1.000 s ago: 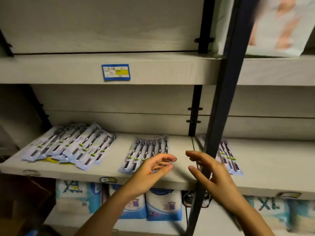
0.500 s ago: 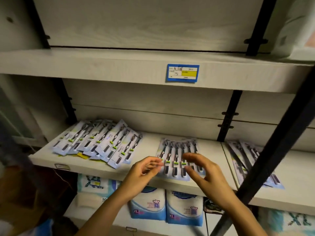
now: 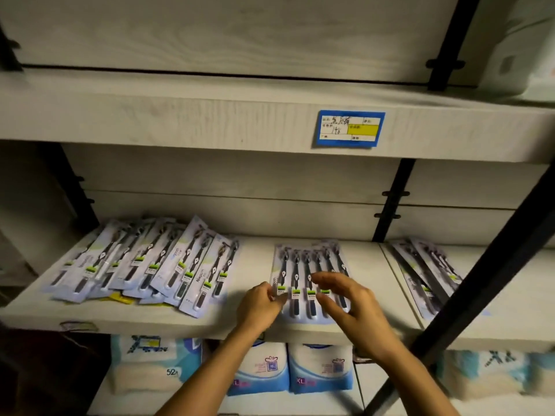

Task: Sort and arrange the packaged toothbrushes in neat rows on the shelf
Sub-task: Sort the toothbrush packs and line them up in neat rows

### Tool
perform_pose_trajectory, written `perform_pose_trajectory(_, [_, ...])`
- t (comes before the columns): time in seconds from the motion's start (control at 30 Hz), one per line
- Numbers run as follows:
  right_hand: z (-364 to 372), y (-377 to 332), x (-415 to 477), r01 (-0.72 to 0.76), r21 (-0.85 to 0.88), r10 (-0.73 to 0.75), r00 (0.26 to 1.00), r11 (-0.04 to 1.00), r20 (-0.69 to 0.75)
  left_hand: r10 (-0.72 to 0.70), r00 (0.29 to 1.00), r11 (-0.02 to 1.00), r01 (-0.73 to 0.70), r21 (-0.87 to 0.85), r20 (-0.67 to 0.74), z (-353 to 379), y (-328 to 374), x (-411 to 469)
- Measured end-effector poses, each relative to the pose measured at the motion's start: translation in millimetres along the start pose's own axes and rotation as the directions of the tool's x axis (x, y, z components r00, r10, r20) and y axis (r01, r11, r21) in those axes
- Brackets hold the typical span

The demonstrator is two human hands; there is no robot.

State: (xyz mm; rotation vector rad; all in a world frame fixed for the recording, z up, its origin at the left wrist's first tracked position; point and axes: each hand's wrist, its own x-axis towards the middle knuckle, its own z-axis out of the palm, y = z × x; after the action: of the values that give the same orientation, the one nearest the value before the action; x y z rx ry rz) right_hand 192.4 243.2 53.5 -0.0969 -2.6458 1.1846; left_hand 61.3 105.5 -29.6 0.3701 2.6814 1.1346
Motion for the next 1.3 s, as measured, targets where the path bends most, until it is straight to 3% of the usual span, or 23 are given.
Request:
perform_pose_trajectory(0.17, [-1, 5, 1, -0.027, 0.006, 0.027, 1.0, 1.0, -0.007, -0.022, 0.999, 0.916, 0.003, 0.4, 0.043, 25, 6, 16])
perform_pose_trajectory(0.3, [0, 11, 2, -0.04, 0.005, 0.04, 0.999, 0.999, -0.006, -0.024, 0.999, 0.85, 0.003, 0.527, 0.033, 29, -4, 21])
perform_pose_trajectory(0.7, [2, 16, 6, -0.093, -0.005, 0.093, 0.996, 0.996, 0.006, 0.026, 1.0, 0.795, -0.027, 0.606, 0.011, 32, -6, 40])
perform_pose_trajectory(0.87, [3, 17, 6, -0.161, 0.049, 0.161, 0.987, 0.986, 0.007, 0.074, 0.997, 0.854, -0.052, 0.518, -0.022, 8, 3, 22])
perform_pose_trajectory(0.97, [8, 13, 10, -0.247, 0.18, 0.249, 0.968, 0.952, 0.014, 0.228, 0.972, 0.893, -0.189, 0.409, -0.048, -12, 13, -11])
perform_pose_trajectory(1.07, [15, 4, 12, -0.37, 0.385, 0.355, 0.928, 0.846, 0.112, 0.36, 0.932, 0.891, -0.332, 0.31, -0.037, -18, 22, -48])
perform_pose_trajectory(1.13, [18, -1, 11, -0.401, 0.471, 0.376, 0.914, 0.785, 0.152, 0.391, 0.92, 0.881, -0.367, 0.298, -0.024, -16, 25, -65])
perform_pose_trajectory(1.3, [20, 3, 6, -0.402, 0.568, 0.43, 0.898, 0.718, 0.091, 0.426, 0.904, 0.863, -0.395, 0.316, -0.035, -10, 28, -75])
